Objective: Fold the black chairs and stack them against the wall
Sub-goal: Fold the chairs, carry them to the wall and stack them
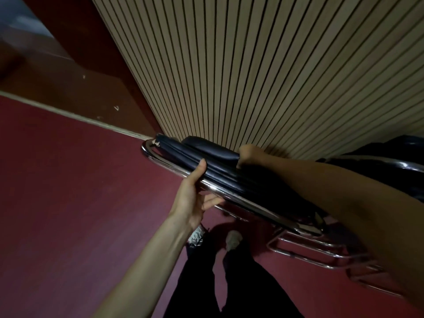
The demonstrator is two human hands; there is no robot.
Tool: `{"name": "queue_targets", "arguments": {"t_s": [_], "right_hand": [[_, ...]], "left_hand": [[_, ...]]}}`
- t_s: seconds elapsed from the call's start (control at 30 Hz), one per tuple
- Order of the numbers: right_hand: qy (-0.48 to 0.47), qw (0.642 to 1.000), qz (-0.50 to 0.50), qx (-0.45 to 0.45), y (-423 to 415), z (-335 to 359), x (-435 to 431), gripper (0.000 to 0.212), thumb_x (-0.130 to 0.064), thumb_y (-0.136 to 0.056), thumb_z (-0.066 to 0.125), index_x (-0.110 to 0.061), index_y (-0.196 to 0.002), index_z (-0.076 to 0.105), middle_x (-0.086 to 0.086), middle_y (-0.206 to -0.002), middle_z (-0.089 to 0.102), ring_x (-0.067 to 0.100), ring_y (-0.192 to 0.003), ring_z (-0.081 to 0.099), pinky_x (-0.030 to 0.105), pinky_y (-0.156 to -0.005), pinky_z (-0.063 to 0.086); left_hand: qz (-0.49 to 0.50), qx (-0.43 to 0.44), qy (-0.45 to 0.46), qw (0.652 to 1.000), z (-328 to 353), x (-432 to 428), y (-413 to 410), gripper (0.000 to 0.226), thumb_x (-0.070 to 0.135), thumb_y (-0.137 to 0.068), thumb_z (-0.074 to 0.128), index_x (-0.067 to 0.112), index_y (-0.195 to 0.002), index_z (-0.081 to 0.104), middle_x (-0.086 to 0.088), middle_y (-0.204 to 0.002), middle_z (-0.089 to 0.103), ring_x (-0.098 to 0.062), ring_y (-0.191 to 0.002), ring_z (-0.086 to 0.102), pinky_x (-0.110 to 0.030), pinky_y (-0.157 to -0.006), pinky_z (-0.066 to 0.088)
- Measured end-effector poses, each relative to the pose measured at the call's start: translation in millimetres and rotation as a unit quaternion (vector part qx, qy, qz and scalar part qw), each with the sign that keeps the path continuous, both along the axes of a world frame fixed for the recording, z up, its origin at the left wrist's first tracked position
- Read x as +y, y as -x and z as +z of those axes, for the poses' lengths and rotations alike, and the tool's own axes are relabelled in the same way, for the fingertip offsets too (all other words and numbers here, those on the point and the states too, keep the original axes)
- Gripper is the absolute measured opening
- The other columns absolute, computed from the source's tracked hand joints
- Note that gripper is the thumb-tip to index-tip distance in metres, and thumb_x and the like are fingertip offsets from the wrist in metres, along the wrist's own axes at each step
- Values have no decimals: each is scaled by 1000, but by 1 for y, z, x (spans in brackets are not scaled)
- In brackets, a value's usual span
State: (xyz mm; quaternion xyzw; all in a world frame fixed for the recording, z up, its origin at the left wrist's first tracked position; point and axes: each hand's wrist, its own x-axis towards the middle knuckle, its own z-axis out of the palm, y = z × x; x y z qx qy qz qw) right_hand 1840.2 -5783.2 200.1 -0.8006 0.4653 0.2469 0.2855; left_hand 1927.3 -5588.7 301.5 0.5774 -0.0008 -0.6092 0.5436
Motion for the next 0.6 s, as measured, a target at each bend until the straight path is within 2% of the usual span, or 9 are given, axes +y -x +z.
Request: {"name": "queue_targets", "arguments": {"t_s": [0.1, 0.2, 0.3, 0.4, 0.5, 0.6], "right_hand": [[-14, 1000, 19, 0, 7, -10, -15, 27, -17, -74, 76, -10, -90, 56, 9, -93, 54, 22, -85, 51, 27, -66, 36], [-27, 999, 41, 23, 10, -17, -28, 24, -15, -73, 74, -9, -89, 56, 9, -94, 54, 22, -86, 52, 27, -66, 39], [-31, 997, 54, 34, 16, -23, -44, 30, -14, -75, 70, -4, -102, 63, 12, -102, 60, 22, -85, 54, 27, -67, 41], [-36, 997, 58, 40, 16, -27, -55, 38, -15, -79, 68, -2, -114, 60, 15, -113, 61, 27, -100, 60, 28, -73, 46], [-58, 994, 81, 45, 14, -29, -66, 41, -17, -86, 65, 0, -122, 57, 17, -122, 60, 28, -108, 59, 29, -83, 46], [-84, 993, 71, 35, 17, -22, -79, 44, -18, -87, 65, 0, -126, 54, 16, -124, 58, 28, -112, 57, 28, -85, 45]], "left_hand": [[16, 11, -1, 1000, -9, -12, 16, 31, 38, -93, 56, 10, -97, 68, -7, -84, 76, -27, -75, 74, -36, -71, 61], [31, 21, -13, 999, -17, -24, 32, 32, 39, -92, 58, 10, -104, 67, -7, -88, 76, -30, -80, 73, -40, -75, 60], [42, 27, -26, 998, -21, -40, 42, 43, 41, -91, 59, 9, -120, 63, -8, -103, 74, -32, -87, 73, -37, -73, 61], [59, 22, -29, 998, -24, -53, 42, 48, 43, -91, 60, 11, -126, 61, -11, -118, 69, -34, -92, 72, -39, -77, 60], [66, 15, -36, 997, -28, -67, 40, 45, 44, -90, 60, 8, -118, 64, -13, -114, 70, -33, -93, 71, -41, -80, 59], [57, 13, -46, 997, -29, -81, 38, 48, 45, -89, 62, 9, -120, 63, -14, -109, 72, -34, -95, 71, -39, -77, 60]]}}
